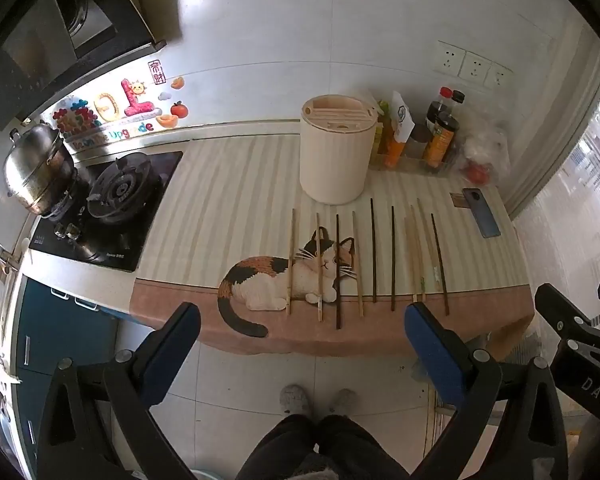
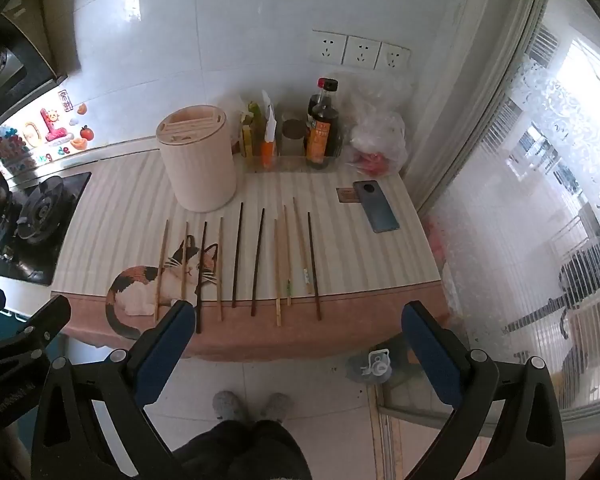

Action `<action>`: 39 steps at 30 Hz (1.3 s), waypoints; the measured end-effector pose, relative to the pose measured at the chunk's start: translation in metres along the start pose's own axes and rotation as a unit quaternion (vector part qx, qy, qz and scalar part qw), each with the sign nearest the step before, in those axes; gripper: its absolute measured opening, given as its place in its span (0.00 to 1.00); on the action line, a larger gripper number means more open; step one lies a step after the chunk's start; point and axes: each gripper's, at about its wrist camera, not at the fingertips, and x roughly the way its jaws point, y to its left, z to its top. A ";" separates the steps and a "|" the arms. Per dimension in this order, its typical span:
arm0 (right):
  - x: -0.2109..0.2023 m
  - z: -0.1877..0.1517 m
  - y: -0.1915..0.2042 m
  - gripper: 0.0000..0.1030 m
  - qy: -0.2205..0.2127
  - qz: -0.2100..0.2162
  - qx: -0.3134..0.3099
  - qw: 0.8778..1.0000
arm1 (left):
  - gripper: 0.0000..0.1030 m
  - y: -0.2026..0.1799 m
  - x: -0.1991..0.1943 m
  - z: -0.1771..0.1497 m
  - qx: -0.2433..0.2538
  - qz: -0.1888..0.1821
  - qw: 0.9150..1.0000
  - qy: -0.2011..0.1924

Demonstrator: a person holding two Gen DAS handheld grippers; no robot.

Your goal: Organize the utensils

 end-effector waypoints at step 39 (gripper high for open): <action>-0.024 -0.004 -0.001 1.00 -0.016 -0.005 -0.006 1.000 | 1.00 -0.013 -0.009 0.004 0.003 -0.007 1.000 -0.003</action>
